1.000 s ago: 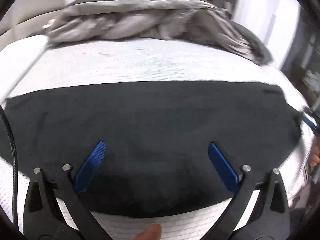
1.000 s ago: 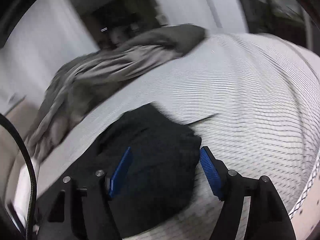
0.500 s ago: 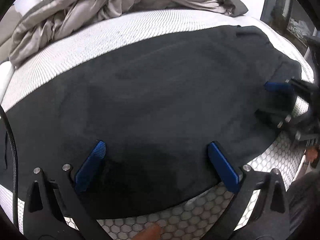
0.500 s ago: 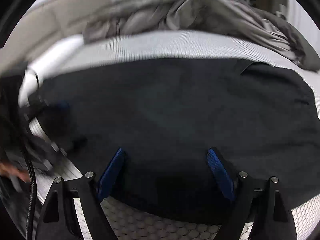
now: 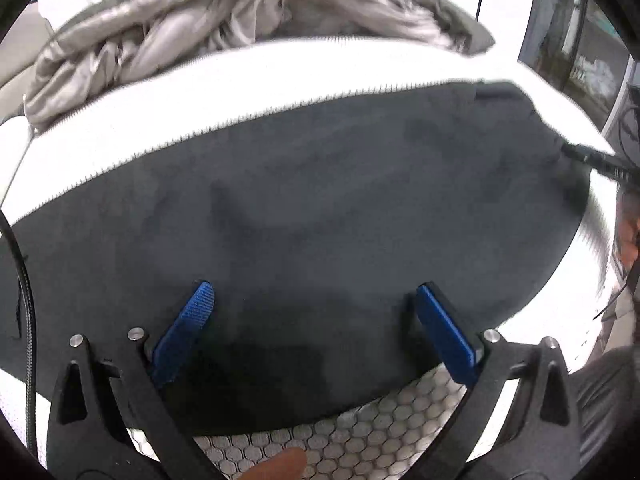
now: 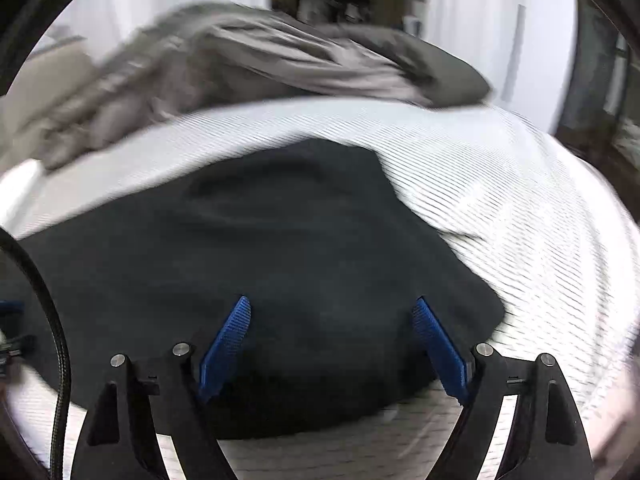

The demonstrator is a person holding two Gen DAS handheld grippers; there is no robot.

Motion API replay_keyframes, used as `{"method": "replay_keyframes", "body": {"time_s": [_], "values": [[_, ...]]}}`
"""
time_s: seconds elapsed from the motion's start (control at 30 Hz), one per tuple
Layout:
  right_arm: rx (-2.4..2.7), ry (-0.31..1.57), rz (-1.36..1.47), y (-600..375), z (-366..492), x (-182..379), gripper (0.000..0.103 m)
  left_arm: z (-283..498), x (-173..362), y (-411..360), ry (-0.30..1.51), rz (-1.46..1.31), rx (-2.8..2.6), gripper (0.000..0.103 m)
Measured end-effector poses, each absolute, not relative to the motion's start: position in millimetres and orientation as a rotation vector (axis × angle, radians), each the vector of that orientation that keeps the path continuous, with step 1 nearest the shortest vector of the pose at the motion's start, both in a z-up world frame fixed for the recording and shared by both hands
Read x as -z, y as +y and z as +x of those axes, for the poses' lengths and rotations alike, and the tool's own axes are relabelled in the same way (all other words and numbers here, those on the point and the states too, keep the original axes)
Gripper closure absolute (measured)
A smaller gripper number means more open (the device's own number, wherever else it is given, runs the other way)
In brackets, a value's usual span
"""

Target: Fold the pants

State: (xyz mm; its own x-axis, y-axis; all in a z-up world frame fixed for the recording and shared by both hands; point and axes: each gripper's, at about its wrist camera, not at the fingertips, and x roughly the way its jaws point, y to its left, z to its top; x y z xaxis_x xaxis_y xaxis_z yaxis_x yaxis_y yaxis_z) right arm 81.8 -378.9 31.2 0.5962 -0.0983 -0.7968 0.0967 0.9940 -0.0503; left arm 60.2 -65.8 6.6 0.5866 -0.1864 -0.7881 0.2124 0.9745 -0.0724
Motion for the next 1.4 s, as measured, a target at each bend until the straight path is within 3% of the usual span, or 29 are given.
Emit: {"method": "replay_keyframes", "body": {"time_s": [0.1,0.17,0.27,0.37,0.5,0.7,0.87,1.13,1.4], "values": [[-0.052,0.914,0.035,-335.0,95.2,-38.5,0.017,74.3,-11.2,-64.0,0.911,-0.001,0.245,0.007],[-0.138,0.94,0.047,-308.3,102.9,-33.1,0.017,85.3,-4.6,-66.7,0.944,-0.014,0.248,0.02],[-0.244,0.988,-0.039,-249.4,114.4,-16.3,0.017,103.2,8.9,-66.7,0.997,0.016,0.241,0.024],[-0.293,1.048,-0.207,-201.4,124.5,14.0,0.017,103.0,10.4,-56.9,1.003,0.003,0.233,0.025],[-0.186,1.058,-0.331,-245.1,106.3,20.5,0.017,92.1,9.6,-16.4,1.01,0.016,0.16,0.025],[0.22,1.035,-0.25,-394.8,93.7,8.7,0.019,79.7,6.7,34.7,1.013,-0.014,0.085,0.025],[0.178,0.99,-0.119,-425.6,80.8,-3.4,0.019,77.4,-5.1,47.3,0.986,-0.073,0.08,0.025],[0.016,0.947,-0.137,-326.9,85.7,-19.7,0.018,80.2,-17.7,20.4,0.956,-0.104,0.128,0.025],[-0.118,1.048,-0.153,-223.1,108.3,-5.6,0.018,88.6,-15.5,13.0,1.015,-0.066,0.126,0.025]]}}
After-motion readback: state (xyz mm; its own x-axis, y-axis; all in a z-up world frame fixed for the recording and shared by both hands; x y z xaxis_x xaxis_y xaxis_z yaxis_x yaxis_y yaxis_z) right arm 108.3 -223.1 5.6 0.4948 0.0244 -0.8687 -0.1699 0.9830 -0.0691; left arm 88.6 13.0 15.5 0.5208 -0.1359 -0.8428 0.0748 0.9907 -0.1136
